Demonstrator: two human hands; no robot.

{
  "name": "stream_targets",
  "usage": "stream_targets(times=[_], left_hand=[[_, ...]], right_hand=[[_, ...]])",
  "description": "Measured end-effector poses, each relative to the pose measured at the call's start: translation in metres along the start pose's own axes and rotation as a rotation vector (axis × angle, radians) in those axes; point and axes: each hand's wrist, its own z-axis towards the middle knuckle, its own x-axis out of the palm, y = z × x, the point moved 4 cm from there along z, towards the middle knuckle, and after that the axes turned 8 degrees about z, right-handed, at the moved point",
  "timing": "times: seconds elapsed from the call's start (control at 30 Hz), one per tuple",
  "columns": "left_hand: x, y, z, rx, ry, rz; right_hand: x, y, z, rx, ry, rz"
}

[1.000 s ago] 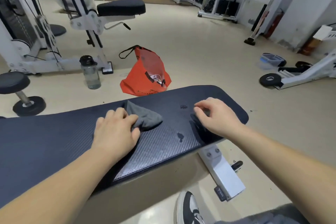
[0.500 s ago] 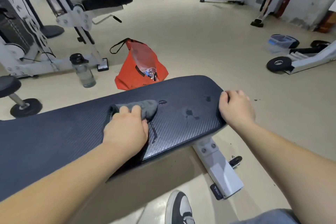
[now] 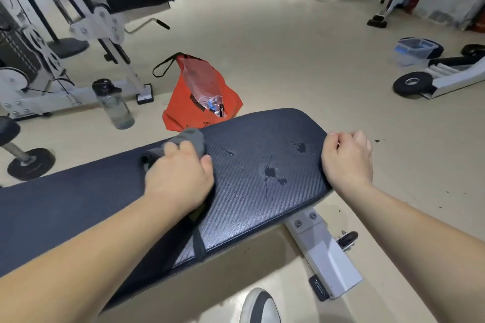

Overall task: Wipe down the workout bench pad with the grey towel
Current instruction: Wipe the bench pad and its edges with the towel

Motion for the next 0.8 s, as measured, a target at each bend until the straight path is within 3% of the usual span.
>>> stream_targets(times=[0.13,0.2,0.33,0.4,0.53,0.6,0.67,0.8], left_hand=[[-0.002,-0.033,-0.011,0.414,0.100,-0.024],[-0.003,-0.033,0.011,0.515,0.095,0.011],[-0.001,-0.042,0.050,0.303,0.034,0.044],[0.003,-0.067,0.036,0.331,0.059,-0.004],[0.000,-0.097,-0.048,0.761,0.029,-0.008],[-0.005,-0.093,-0.046,0.910,0.044,-0.016],[-0.003,-0.086,-0.016,0.898,0.035,0.059],[0.004,-0.083,0.025,0.467,-0.008,0.099]], right_hand=[[0.005,-0.001,0.004,0.015,-0.047,0.026],[0.006,-0.003,0.004,0.023,-0.054,0.028],[0.006,-0.006,0.004,0.028,-0.058,0.034],[0.006,-0.005,0.005,0.035,-0.058,0.040],[0.006,-0.004,0.005,0.029,-0.056,0.054],[0.005,-0.005,0.004,0.025,-0.055,0.057],[0.004,-0.006,0.003,0.023,-0.047,0.052],[0.004,-0.005,0.002,0.030,-0.027,0.066]])
